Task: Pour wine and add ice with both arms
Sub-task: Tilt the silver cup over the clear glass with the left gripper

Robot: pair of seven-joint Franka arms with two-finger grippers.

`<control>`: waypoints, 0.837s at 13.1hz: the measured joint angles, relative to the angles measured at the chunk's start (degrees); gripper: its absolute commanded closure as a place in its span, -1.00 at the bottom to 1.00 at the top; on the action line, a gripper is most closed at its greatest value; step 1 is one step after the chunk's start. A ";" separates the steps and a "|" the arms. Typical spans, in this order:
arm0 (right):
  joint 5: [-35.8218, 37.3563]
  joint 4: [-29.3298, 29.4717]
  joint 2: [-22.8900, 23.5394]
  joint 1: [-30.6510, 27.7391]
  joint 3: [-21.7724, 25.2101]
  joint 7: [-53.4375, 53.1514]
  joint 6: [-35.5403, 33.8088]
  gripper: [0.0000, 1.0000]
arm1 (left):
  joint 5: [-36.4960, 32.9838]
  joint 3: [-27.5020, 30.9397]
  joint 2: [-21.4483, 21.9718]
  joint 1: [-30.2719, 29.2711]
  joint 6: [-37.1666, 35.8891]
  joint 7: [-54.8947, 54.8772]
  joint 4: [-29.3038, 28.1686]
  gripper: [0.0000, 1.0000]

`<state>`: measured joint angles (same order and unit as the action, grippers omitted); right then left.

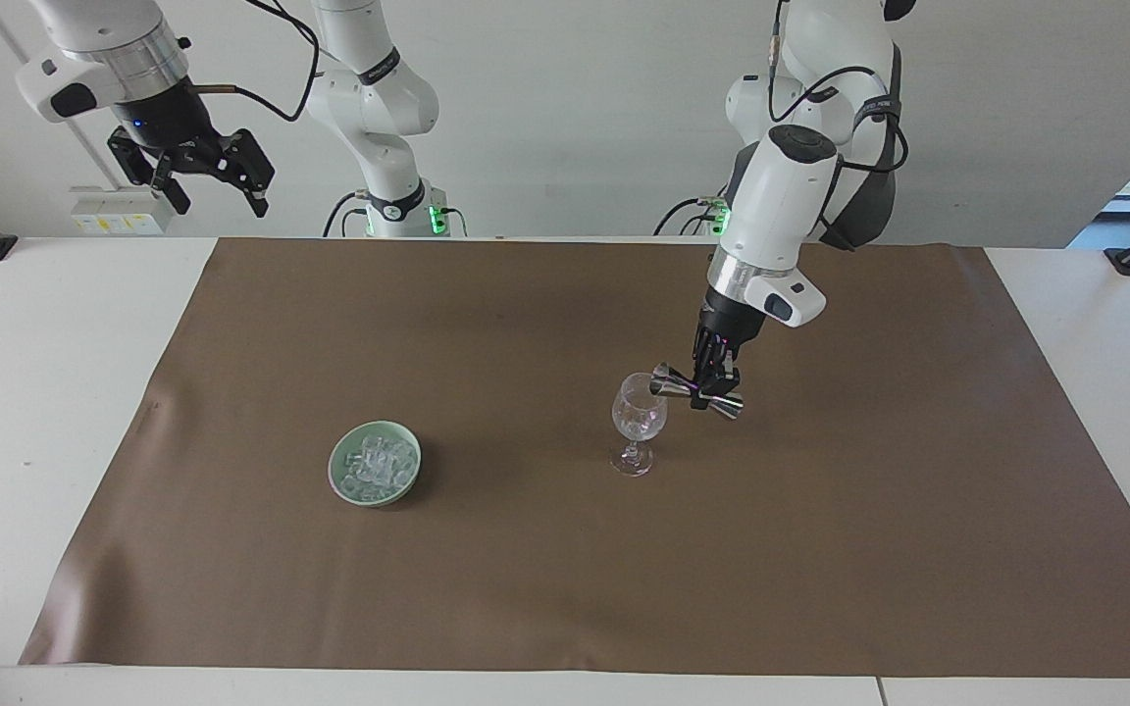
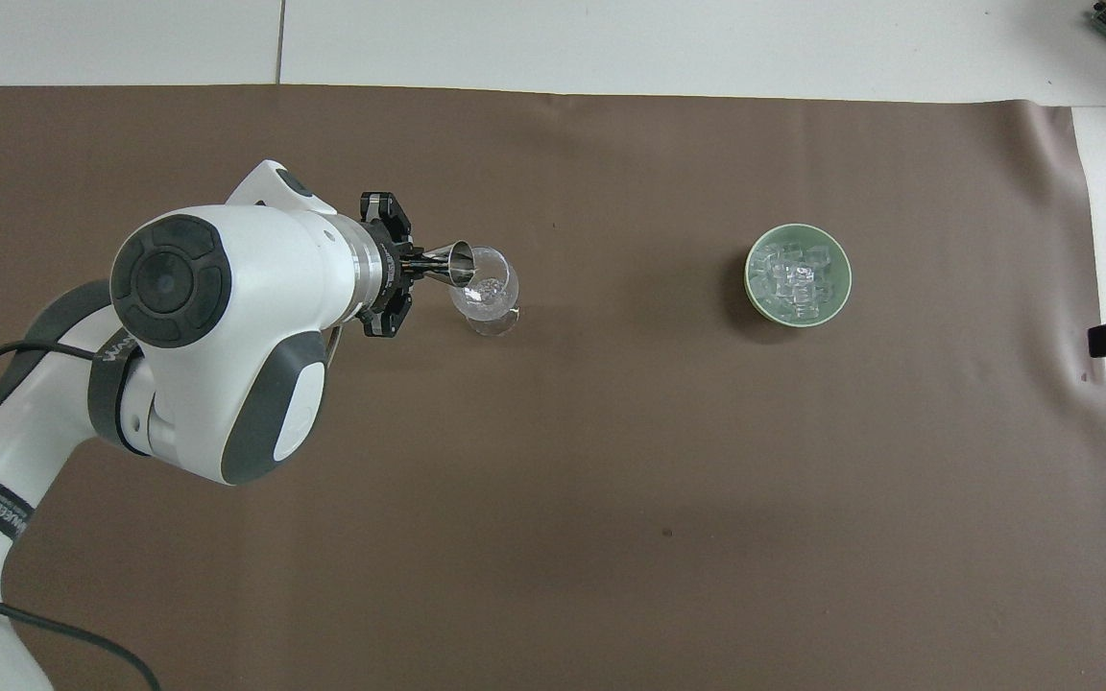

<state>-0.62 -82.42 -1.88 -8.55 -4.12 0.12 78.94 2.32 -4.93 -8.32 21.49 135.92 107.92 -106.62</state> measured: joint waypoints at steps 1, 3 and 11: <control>0.00 0.00 0.00 0.00 0.00 0.00 0.00 -1.00 | -0.39 0.00 0.00 0.00 -0.02 0.22 0.07 1.00; 0.00 0.00 0.00 0.00 0.00 0.00 0.00 -1.00 | -1.25 0.00 -0.10 0.01 -0.29 0.77 0.70 1.00; 0.00 0.00 0.00 0.00 0.00 0.00 0.00 -1.00 | -3.68 -0.04 -0.90 1.04 -1.75 1.38 2.30 1.00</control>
<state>-0.62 -82.42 -1.88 -8.55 -4.12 0.12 78.94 -1.37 -4.97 -9.23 22.54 134.17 109.29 -104.32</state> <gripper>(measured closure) 0.000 0.784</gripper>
